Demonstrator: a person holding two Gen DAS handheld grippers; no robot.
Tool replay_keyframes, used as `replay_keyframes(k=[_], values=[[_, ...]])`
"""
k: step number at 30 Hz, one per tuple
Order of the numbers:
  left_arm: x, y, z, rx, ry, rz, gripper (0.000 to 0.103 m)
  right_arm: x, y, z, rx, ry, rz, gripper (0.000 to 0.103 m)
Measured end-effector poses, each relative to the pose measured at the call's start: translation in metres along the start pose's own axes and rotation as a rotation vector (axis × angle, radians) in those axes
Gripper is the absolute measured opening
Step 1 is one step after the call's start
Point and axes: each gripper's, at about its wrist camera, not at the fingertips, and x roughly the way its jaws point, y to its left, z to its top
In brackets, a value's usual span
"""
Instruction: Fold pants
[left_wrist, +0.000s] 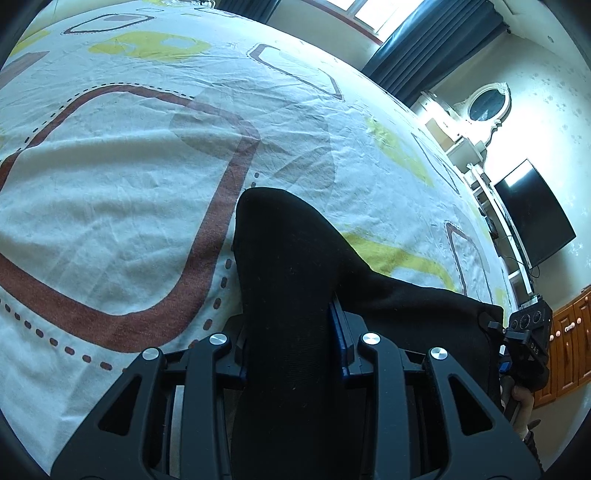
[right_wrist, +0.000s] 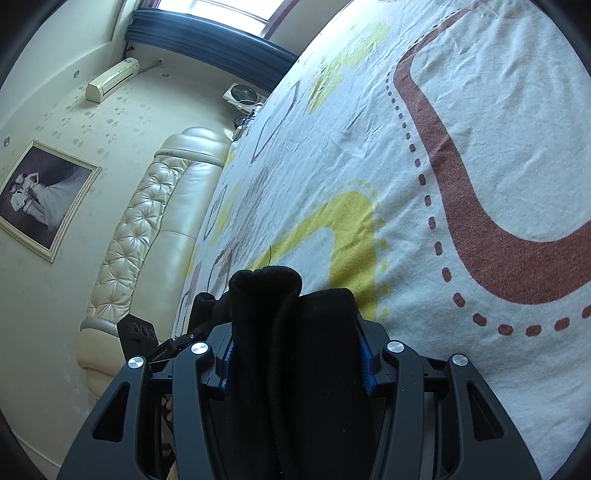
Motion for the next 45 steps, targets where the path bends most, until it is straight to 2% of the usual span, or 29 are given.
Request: replay_keyframes(k=[3, 6, 9, 11, 16, 18, 22, 25, 27, 31, 35, 39, 43, 45], values=[[0.004, 0.004, 0.003, -0.017, 0.012, -0.018, 0.035, 0.0, -0.001, 0.003, 0.008, 0.001, -0.001, 0.05], [0.005, 0.014, 0.005, -0.064, 0.038, -0.086, 0.044, -0.001, -0.001, 0.003, 0.023, 0.01, 0.004, 0.051], [-0.002, 0.03, 0.002, -0.153, 0.042, -0.185, 0.055, -0.007, 0.001, 0.002, 0.052, 0.021, 0.027, 0.061], [-0.014, 0.039, -0.005, -0.201, 0.027, -0.221, 0.058, -0.016, 0.003, -0.001, 0.079, 0.017, 0.04, 0.069], [-0.05, 0.053, -0.038, -0.224, 0.016, -0.278, 0.059, -0.049, -0.011, -0.02, 0.175, -0.004, 0.089, 0.072], [-0.062, 0.057, -0.057, -0.226, 0.033, -0.286, 0.064, -0.063, -0.014, -0.032, 0.176, -0.001, 0.086, 0.072], [-0.086, 0.059, -0.092, -0.223, 0.05, -0.309, 0.064, -0.082, -0.014, -0.058, 0.18, 0.026, 0.077, 0.073], [-0.09, 0.055, -0.114, -0.245, 0.082, -0.35, 0.066, -0.082, -0.011, -0.077, 0.197, 0.063, 0.1, 0.074], [-0.088, 0.048, -0.123, -0.251, 0.101, -0.376, 0.066, -0.082, -0.006, -0.085, 0.195, 0.045, 0.104, 0.078], [-0.083, 0.034, -0.124, -0.253, 0.085, -0.359, 0.079, -0.082, -0.001, -0.088, 0.199, 0.015, 0.072, 0.08], [-0.078, 0.033, -0.123, -0.285, 0.082, -0.351, 0.081, -0.095, 0.003, -0.088, 0.142, -0.055, -0.065, 0.08], [-0.074, 0.035, -0.125, -0.263, 0.078, -0.35, 0.082, -0.09, -0.002, -0.088, 0.124, -0.026, -0.075, 0.08], [-0.074, 0.03, -0.126, -0.245, 0.074, -0.356, 0.088, -0.066, 0.005, -0.087, 0.151, 0.084, 0.01, 0.089], [-0.074, 0.028, -0.128, -0.242, 0.068, -0.349, 0.09, -0.063, 0.008, -0.087, 0.155, 0.065, -0.023, 0.089]])
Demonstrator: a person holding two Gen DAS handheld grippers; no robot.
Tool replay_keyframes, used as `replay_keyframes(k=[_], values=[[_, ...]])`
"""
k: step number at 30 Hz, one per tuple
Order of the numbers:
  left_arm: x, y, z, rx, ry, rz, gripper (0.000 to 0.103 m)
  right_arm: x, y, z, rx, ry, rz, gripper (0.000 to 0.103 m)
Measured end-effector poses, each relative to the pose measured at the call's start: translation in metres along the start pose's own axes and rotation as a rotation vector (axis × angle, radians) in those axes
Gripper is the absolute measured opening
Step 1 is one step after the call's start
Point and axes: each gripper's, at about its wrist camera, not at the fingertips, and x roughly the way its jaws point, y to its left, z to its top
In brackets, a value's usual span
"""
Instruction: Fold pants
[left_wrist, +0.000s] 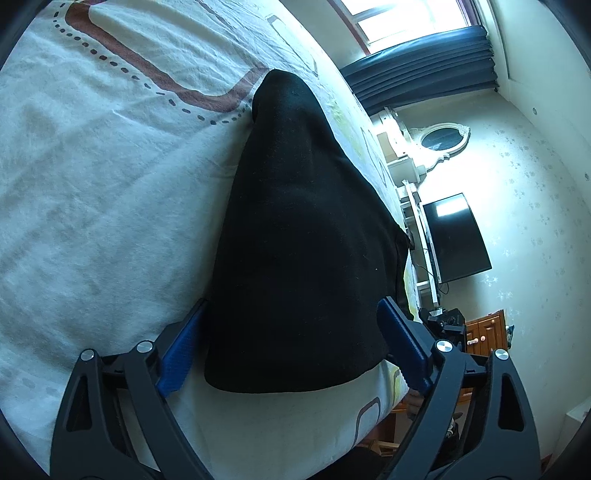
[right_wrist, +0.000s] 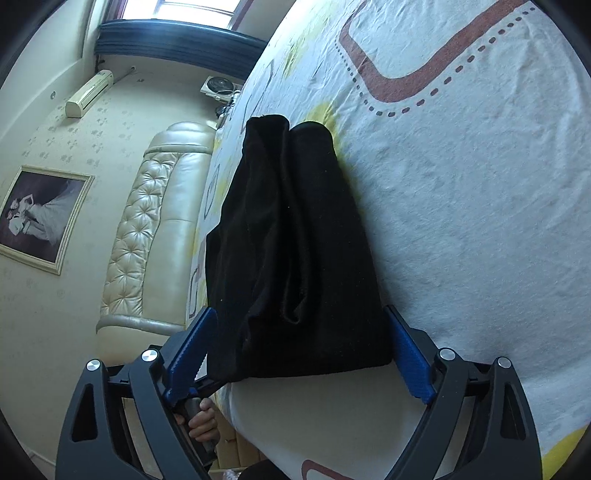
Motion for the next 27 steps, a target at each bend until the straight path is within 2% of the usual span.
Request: replay_keyframes(k=[2, 3, 5, 8, 18, 25, 27], values=[[0.002, -0.003, -0.001, 0.017, -0.002, 0.028, 0.089, 0.0, -0.002, -0.001, 0.024, -0.034, 0.003, 0.085], [0.003, -0.005, -0.002, 0.027, -0.003, 0.054, 0.082, 0.001, -0.002, -0.002, 0.008, -0.027, -0.017, 0.082], [0.005, -0.006, -0.004, 0.048, -0.002, 0.121, 0.067, 0.002, -0.002, -0.005, -0.03, -0.008, -0.087, 0.057], [0.004, -0.003, -0.003, 0.044, -0.013, 0.138, 0.056, -0.001, -0.011, -0.006, -0.006, 0.007, -0.053, 0.048], [-0.002, -0.009, -0.003, 0.052, -0.028, 0.193, 0.042, -0.005, -0.014, -0.009, 0.031, -0.015, -0.005, 0.042], [-0.003, -0.014, -0.003, 0.066, -0.033, 0.222, 0.039, -0.009, -0.015, -0.01, 0.055, -0.024, 0.017, 0.04], [-0.002, -0.014, -0.002, 0.073, -0.034, 0.229, 0.039, -0.007, -0.02, -0.01, 0.081, -0.022, 0.019, 0.044]])
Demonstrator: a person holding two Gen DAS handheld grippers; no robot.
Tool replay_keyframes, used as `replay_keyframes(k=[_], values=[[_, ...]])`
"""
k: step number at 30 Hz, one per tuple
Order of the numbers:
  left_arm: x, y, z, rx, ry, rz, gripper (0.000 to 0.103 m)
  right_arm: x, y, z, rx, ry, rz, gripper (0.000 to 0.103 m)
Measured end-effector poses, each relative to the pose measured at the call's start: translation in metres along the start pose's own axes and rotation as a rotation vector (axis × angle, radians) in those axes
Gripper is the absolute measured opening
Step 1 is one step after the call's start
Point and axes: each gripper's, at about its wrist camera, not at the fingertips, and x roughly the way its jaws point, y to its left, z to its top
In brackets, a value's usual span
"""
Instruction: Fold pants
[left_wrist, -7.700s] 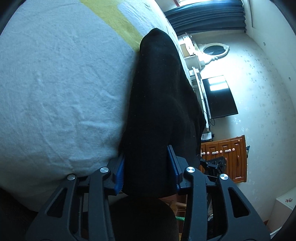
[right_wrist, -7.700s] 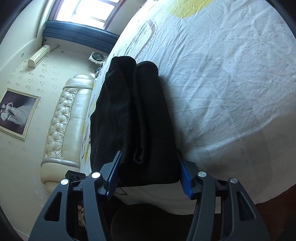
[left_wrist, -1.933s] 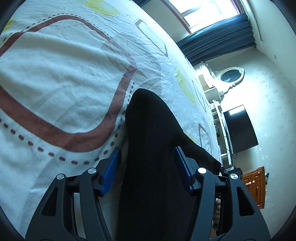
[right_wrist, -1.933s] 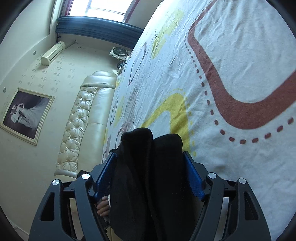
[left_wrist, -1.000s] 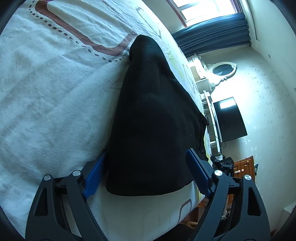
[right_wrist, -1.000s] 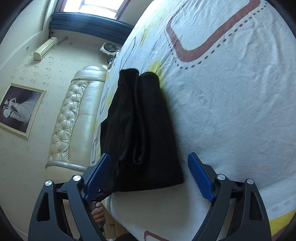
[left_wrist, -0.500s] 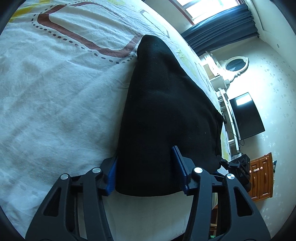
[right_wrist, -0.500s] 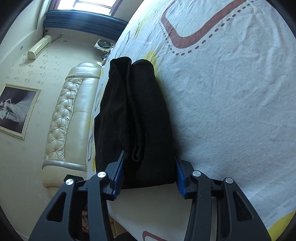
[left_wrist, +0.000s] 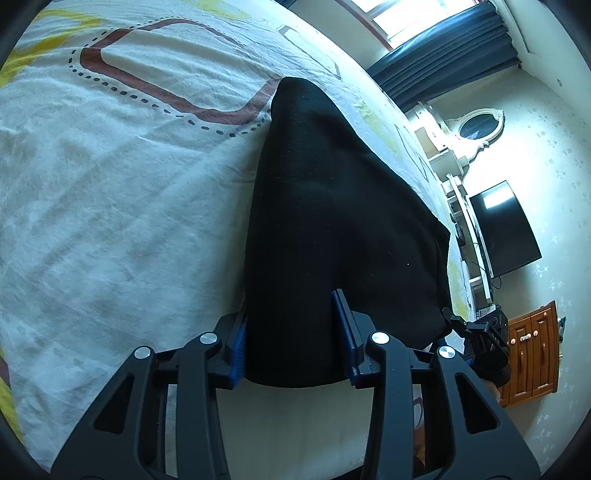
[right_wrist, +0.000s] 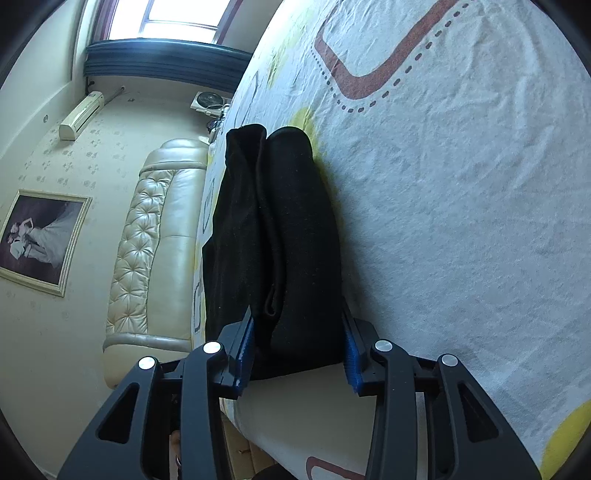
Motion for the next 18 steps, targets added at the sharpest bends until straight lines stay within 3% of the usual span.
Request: replay_keyframes(k=[3, 7, 9, 12, 13, 14, 15, 16, 18], values=[[0.003, 0.003, 0.001, -0.004, 0.005, -0.002, 0.041, 0.003, -0.005, 0.003, 0.028, 0.003, 0.024, 0.057], [0.007, 0.01, 0.002, -0.054, 0.009, -0.053, 0.061, 0.009, 0.009, 0.005, -0.013, 0.021, 0.029, 0.082], [0.01, 0.013, 0.003, -0.08, 0.01, -0.101, 0.077, 0.013, 0.017, 0.004, -0.055, 0.03, -0.009, 0.085], [0.015, 0.007, 0.004, -0.061, 0.009, -0.118, 0.086, 0.02, 0.024, 0.002, -0.118, 0.042, -0.045, 0.087], [0.016, 0.002, 0.004, -0.03, 0.011, -0.096, 0.084, 0.02, 0.025, 0.001, -0.131, 0.042, -0.051, 0.085], [0.018, -0.003, 0.004, 0.004, 0.011, -0.067, 0.071, 0.02, 0.025, 0.001, -0.137, 0.043, -0.057, 0.08], [0.019, -0.006, 0.002, 0.038, 0.011, -0.034, 0.064, 0.018, 0.023, 0.001, -0.145, 0.044, -0.07, 0.074], [0.019, -0.006, 0.001, 0.047, 0.005, -0.034, 0.063, 0.016, 0.02, 0.001, -0.15, 0.046, -0.096, 0.057], [0.016, -0.002, 0.0, 0.039, -0.005, -0.048, 0.054, 0.011, 0.009, 0.002, -0.13, 0.053, -0.066, 0.05]])
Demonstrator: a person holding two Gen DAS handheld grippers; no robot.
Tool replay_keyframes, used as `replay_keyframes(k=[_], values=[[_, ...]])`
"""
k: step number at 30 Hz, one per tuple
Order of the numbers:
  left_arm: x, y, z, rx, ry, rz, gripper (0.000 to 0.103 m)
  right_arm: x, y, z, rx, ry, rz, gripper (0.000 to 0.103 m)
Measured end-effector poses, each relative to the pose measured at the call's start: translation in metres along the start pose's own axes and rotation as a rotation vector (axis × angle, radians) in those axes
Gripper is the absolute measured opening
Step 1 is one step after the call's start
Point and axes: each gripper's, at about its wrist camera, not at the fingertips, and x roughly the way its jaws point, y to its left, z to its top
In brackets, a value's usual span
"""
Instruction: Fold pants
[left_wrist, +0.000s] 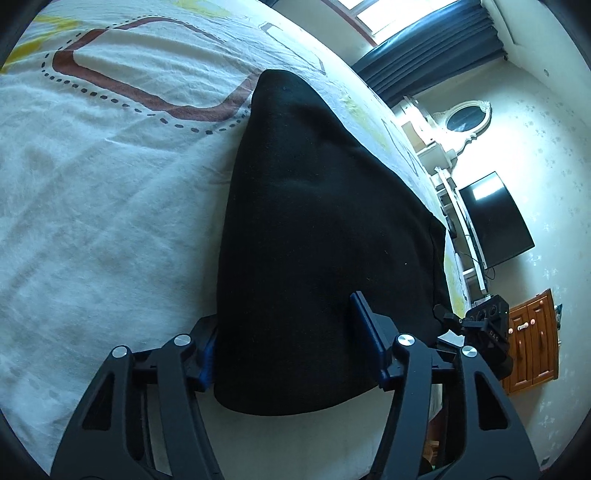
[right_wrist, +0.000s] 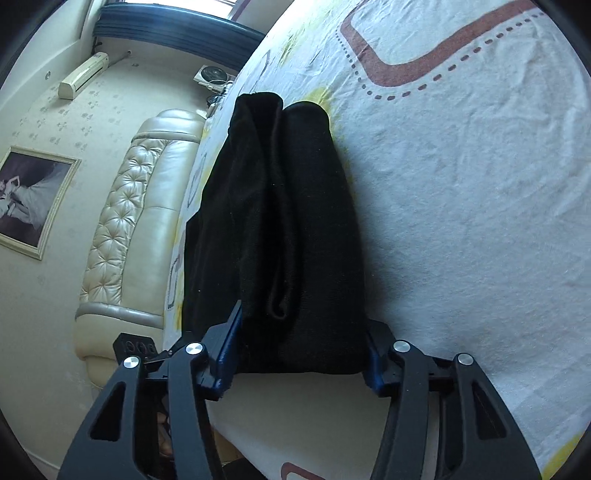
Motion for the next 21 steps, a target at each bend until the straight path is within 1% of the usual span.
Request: replay_keyframes(k=[3, 7, 9, 13, 21], values=[[-0.004, 0.001, 0.0, -0.001, -0.009, 0.002, 0.047, -0.002, -0.003, -0.001, 0.013, -0.005, 0.02, 0.048], [-0.006, -0.007, 0.001, 0.018, -0.018, 0.033, 0.042, -0.006, -0.004, -0.003, 0.031, -0.019, 0.049, 0.041], [-0.008, -0.01, 0.001, 0.026, -0.019, 0.048, 0.04, -0.007, -0.004, -0.004, 0.04, -0.024, 0.058, 0.04], [-0.009, -0.012, 0.002, 0.023, -0.017, 0.062, 0.038, -0.008, -0.004, -0.005, 0.067, -0.032, 0.078, 0.039], [-0.012, -0.016, 0.001, 0.039, -0.013, 0.085, 0.037, -0.012, 0.004, -0.008, 0.064, -0.032, 0.08, 0.037]])
